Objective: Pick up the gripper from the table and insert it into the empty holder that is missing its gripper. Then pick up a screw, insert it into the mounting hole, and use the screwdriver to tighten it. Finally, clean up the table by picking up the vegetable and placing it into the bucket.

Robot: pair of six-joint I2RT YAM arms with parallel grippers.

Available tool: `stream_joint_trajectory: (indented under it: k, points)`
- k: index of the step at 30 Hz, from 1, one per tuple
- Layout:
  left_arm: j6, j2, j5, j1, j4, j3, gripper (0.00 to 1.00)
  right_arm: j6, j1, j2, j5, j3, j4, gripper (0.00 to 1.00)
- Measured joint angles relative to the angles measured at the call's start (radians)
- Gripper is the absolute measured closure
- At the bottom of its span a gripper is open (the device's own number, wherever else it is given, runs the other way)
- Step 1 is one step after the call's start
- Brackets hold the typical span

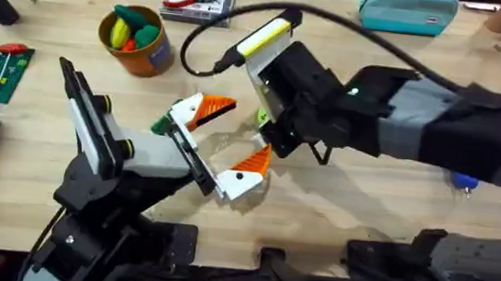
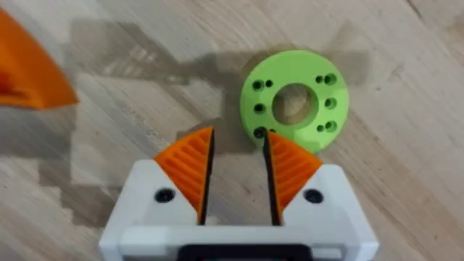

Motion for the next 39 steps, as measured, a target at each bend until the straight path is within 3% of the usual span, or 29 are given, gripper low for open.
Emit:
stream_joint_trajectory:
  k: [11, 17, 27, 39]
  points:
    - [0.0, 0.0, 0.0, 0.0, 0.0, 0.0, 0.016, 0.0, 0.0, 0.031, 0.032, 0.0, 0.014, 0.611]
    - [0.0, 0.0, 0.0, 0.0, 0.0, 0.0, 0.016, 0.0, 0.0, 0.036, 0.038, 0.0, 0.017, 0.689]
    - [0.0, 0.0, 0.0, 0.0, 0.0, 0.0, 0.016, -0.004, 0.0, 0.048, 0.07, 0.002, 0.022, 0.987]
    - [0.0, 0.0, 0.0, 0.0, 0.0, 0.0, 0.016, -0.004, -0.032, 0.048, 0.059, 0.048, -0.078, 0.995]
